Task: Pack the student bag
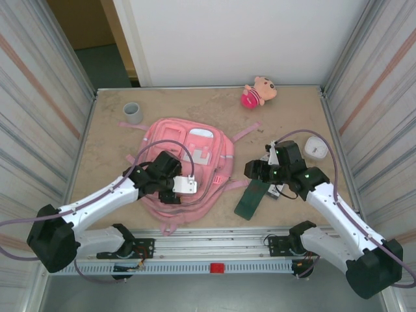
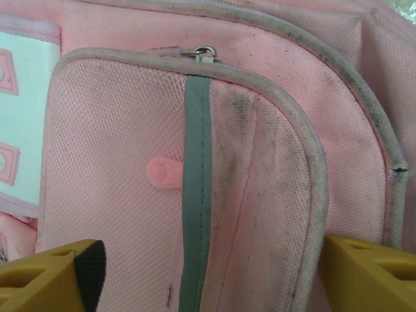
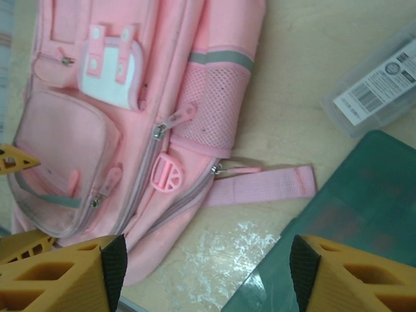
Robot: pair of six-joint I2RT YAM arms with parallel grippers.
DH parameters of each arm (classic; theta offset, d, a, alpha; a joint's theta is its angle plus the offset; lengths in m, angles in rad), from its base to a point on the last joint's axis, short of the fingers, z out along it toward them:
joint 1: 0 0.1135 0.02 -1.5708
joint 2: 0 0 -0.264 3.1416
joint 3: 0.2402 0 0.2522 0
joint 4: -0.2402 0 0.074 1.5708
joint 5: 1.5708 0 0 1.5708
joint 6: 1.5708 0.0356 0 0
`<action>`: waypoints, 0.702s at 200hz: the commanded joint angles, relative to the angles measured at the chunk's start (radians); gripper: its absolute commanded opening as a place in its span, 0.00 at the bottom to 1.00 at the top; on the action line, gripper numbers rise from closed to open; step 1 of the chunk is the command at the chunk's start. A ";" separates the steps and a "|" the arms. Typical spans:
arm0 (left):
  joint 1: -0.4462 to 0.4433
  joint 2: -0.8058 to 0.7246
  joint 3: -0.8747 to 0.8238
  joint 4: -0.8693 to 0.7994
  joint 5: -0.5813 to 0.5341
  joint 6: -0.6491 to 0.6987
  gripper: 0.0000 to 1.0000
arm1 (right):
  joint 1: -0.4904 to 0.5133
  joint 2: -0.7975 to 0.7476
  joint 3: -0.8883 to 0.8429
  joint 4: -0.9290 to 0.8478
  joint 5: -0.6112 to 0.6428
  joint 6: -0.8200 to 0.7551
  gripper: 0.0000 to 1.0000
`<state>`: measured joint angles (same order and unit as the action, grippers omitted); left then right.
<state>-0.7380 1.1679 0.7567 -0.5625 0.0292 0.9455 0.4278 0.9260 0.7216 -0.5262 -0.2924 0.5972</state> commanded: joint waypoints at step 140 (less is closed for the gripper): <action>0.220 -0.284 0.001 0.066 0.465 -0.006 0.00 | 0.001 0.551 0.137 0.545 -0.511 -0.379 0.73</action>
<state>-0.5243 0.8955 0.7399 -0.5797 0.3935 0.9310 0.4236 1.3838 0.8112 -0.0509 -0.7261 0.2893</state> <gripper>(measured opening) 0.066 0.727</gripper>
